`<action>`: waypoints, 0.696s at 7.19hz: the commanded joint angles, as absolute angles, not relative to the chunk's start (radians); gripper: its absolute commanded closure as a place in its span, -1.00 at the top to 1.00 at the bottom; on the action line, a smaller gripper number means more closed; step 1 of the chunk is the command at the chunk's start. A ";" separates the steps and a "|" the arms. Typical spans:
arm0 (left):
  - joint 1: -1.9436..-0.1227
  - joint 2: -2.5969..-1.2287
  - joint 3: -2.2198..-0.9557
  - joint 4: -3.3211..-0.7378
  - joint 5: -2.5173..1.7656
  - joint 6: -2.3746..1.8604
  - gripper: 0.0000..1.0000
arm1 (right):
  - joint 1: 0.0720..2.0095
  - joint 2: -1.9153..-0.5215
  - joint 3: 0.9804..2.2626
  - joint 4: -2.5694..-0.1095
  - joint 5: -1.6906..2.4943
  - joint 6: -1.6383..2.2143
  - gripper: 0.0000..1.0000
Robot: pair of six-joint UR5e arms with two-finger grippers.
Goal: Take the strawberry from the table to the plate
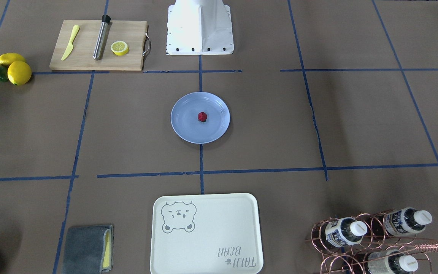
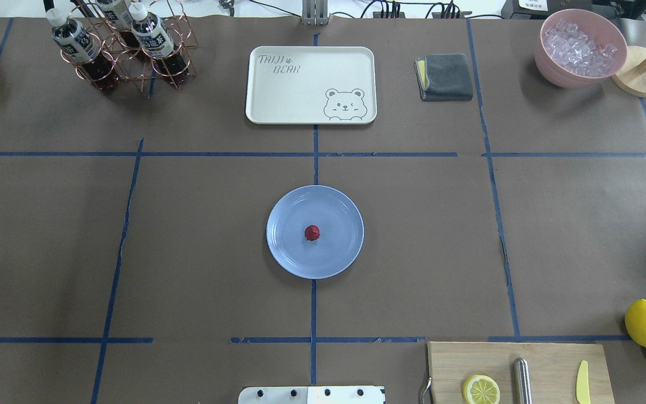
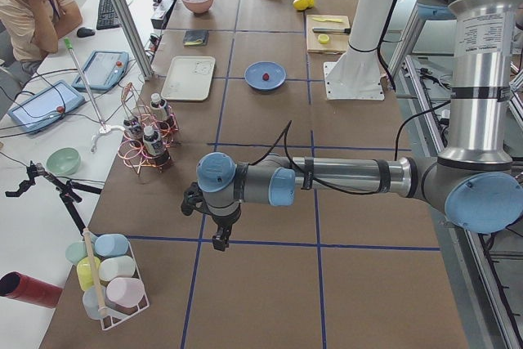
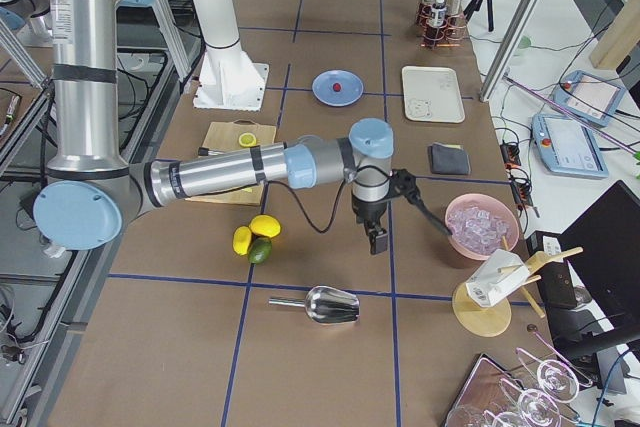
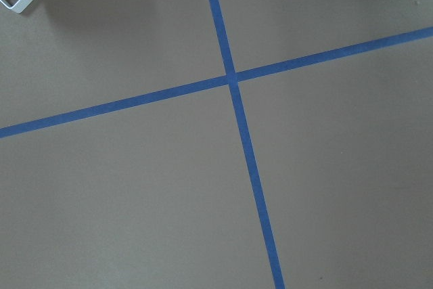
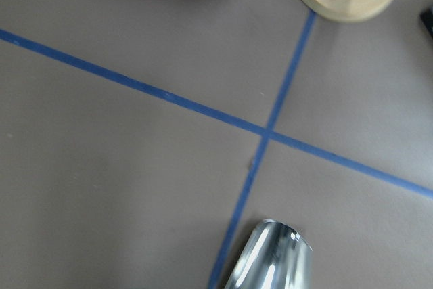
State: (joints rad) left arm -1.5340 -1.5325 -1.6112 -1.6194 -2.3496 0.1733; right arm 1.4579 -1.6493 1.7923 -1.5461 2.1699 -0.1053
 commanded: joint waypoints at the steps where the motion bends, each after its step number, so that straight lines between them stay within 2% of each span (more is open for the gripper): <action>1: -1.535 -1.528 -1.612 -1.620 -2.350 0.173 1.00 | 1.520 -1.726 1.691 -1.447 2.257 -0.114 1.00; 5: -1.534 -1.528 -1.612 -1.618 -2.355 0.173 1.00 | 1.520 -1.727 1.664 -1.442 2.301 -0.114 1.00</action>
